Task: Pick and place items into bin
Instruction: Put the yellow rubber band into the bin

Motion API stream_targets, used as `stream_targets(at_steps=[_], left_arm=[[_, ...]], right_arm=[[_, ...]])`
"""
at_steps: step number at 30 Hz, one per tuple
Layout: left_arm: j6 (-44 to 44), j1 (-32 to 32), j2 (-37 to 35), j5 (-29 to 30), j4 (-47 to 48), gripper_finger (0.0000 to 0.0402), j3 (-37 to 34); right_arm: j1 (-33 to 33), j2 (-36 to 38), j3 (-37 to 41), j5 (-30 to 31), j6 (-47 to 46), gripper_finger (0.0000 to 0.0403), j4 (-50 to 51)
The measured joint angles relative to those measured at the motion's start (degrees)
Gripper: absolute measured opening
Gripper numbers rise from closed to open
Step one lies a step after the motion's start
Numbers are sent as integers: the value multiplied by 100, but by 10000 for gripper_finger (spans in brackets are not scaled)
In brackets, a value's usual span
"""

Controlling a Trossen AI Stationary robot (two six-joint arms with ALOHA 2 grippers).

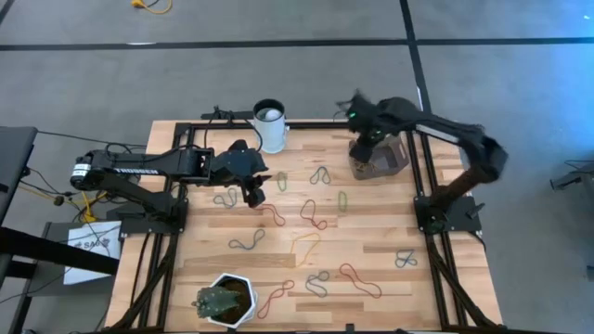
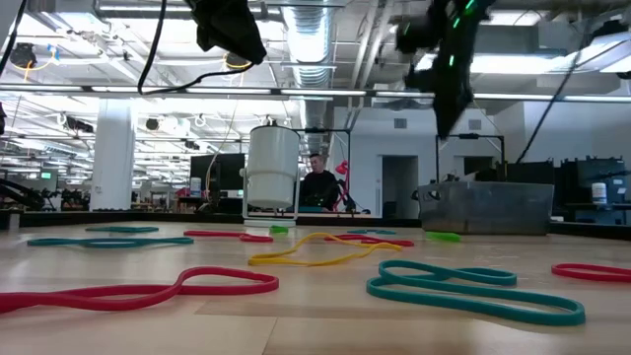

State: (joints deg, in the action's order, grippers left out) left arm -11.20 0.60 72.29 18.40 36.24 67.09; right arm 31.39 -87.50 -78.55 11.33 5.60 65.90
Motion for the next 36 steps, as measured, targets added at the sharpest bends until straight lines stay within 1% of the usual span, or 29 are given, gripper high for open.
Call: stream_targets(at_steps=[3,6,8,10,12,14,17,19,22,25,29,31,36], left_arm=[[2,0,0,73,344,103,0],[-72,0,0,189,926,103,0],[-172,0,0,221,1189,103,-4],[-210,-27,-7,305,1137,103,-84],[-206,-73,-7,324,1097,103,-215],[-208,-152,-7,322,1054,103,-327],[-305,-269,-7,332,981,103,-494],[-374,-339,-5,336,760,103,-582],[-450,-442,-4,332,605,103,-627],[-570,-523,-4,332,622,103,-627],[-678,-608,-4,332,628,103,-627],[-750,-640,-4,332,631,103,-627],[-809,-669,-4,329,635,103,-627]], right_arm=[[-112,792,5,-402,-6,76,-342],[-363,1596,242,-1231,-65,76,-1135],[-594,2100,658,-1971,-63,76,-1832],[-865,2530,1170,-2740,-67,76,-2372],[-1182,2913,1766,-3330,-67,76,-2877],[-1533,3193,2356,-3629,-69,75,-3424],[-2032,3341,3180,-3647,-66,75,-4446],[-2277,3276,3598,-3615,-68,75,-5172],[-2593,2901,4006,-3359,-324,75,-6204],[-2915,2269,4132,-2969,-451,75,-6939],[-3297,1269,4132,-2718,-385,75,-7709],[-3448,753,4112,-2594,-412,75,-8021],[-3672,-252,3706,-2304,-412,75,-7964]])
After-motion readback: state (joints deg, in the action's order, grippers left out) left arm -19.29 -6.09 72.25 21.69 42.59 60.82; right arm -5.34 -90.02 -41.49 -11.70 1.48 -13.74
